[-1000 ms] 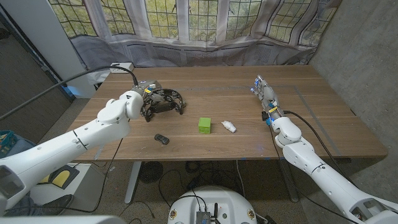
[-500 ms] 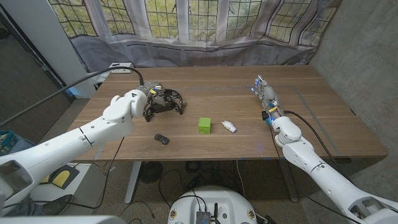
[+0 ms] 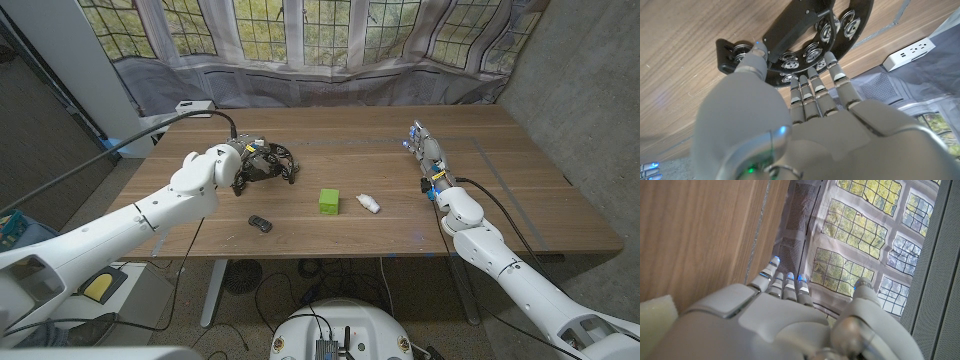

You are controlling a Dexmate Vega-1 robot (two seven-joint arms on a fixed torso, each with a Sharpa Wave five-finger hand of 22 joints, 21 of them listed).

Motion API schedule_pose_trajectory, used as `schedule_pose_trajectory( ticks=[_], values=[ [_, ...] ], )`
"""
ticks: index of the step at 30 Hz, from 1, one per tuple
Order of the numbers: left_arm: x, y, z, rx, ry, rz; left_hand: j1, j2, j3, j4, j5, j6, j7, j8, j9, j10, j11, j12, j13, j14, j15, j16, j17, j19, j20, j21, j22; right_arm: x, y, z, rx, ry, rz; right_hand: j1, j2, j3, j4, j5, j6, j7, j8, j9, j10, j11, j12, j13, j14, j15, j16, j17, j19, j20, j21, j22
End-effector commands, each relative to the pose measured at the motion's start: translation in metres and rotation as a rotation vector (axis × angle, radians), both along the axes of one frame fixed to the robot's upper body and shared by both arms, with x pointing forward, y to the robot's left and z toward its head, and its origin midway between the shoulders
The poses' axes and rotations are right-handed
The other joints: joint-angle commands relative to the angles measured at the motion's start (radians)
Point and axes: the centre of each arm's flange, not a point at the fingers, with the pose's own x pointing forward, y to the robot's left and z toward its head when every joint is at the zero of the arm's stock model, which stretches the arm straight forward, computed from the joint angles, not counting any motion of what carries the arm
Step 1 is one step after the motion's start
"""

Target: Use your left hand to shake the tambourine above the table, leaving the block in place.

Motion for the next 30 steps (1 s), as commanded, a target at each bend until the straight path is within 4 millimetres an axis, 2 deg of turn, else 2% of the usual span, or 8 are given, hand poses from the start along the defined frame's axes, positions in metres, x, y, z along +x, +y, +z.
schedule_pose_trajectory(
  ticks=[1,9,12,16,30],
  values=[
    [0.014,-0.001,-0.007,0.01,0.043,-0.037,0.021,0.008,-0.003,-0.001,0.006,0.014,0.001,0.01,0.003,0.022,-0.002,0.009,0.006,0.006,-0.008,0.002,0.003,0.006,-0.012,0.0,0.001,-0.002,0.0,-0.002,-0.004,0.004,-0.008,0.012,-0.003,0.007,0.002,0.0,0.003,-0.009,-0.002,0.003,-0.005,0.001,0.0,0.004,0.004,0.005,0.003,0.005,0.003,0.009,-0.001,0.004],
    [0.018,0.001,-0.009,0.011,0.04,-0.026,0.036,0.016,-0.004,-0.002,0.004,0.025,0.001,0.011,0.003,0.033,-0.003,0.011,0.006,0.019,-0.013,0.003,0.002,0.021,-0.014,0.003,0.001,-0.003,0.001,-0.002,-0.004,0.009,-0.01,0.013,-0.002,0.007,0.002,-0.001,0.003,-0.01,-0.002,0.003,-0.004,0.0,0.001,0.004,0.004,0.005,0.003,0.005,0.003,0.009,-0.001,0.004],
    [0.018,0.004,-0.009,0.01,0.041,-0.013,0.043,0.02,-0.007,-0.001,0.003,0.032,0.001,0.011,0.003,0.04,-0.005,0.012,0.007,0.036,-0.017,0.007,0.003,0.051,-0.025,0.013,0.002,-0.003,0.002,-0.002,0.003,0.014,-0.012,0.013,-0.001,0.007,0.002,-0.001,0.003,-0.009,-0.002,0.003,-0.005,0.0,0.001,0.004,0.004,0.004,0.003,0.005,0.004,0.009,-0.001,0.004],
    [0.02,0.008,-0.011,0.007,0.049,-0.001,0.047,0.024,-0.011,0.0,0.002,0.041,0.001,0.012,0.003,0.049,-0.007,0.013,0.007,0.054,-0.019,0.013,0.004,0.061,-0.028,0.016,0.003,-0.003,0.003,-0.003,-0.002,0.014,-0.013,0.013,-0.001,0.007,0.002,-0.001,0.004,-0.01,-0.002,0.003,-0.005,0.0,0.001,0.004,0.004,0.004,0.003,0.005,0.004,0.009,-0.001,0.004],
    [0.03,0.004,-0.02,-0.002,0.076,-0.014,0.058,0.031,-0.015,0.0,0.001,0.062,-0.001,0.016,0.004,0.063,-0.011,0.015,0.007,0.06,-0.022,0.011,0.005,0.056,-0.03,0.012,0.004,-0.003,0.003,-0.006,0.003,0.016,-0.01,0.014,-0.001,0.007,0.002,-0.001,0.003,-0.012,-0.002,0.003,-0.005,0.0,0.001,0.004,0.005,0.006,0.003,0.006,0.004,0.01,-0.001,0.004]
  ],
)
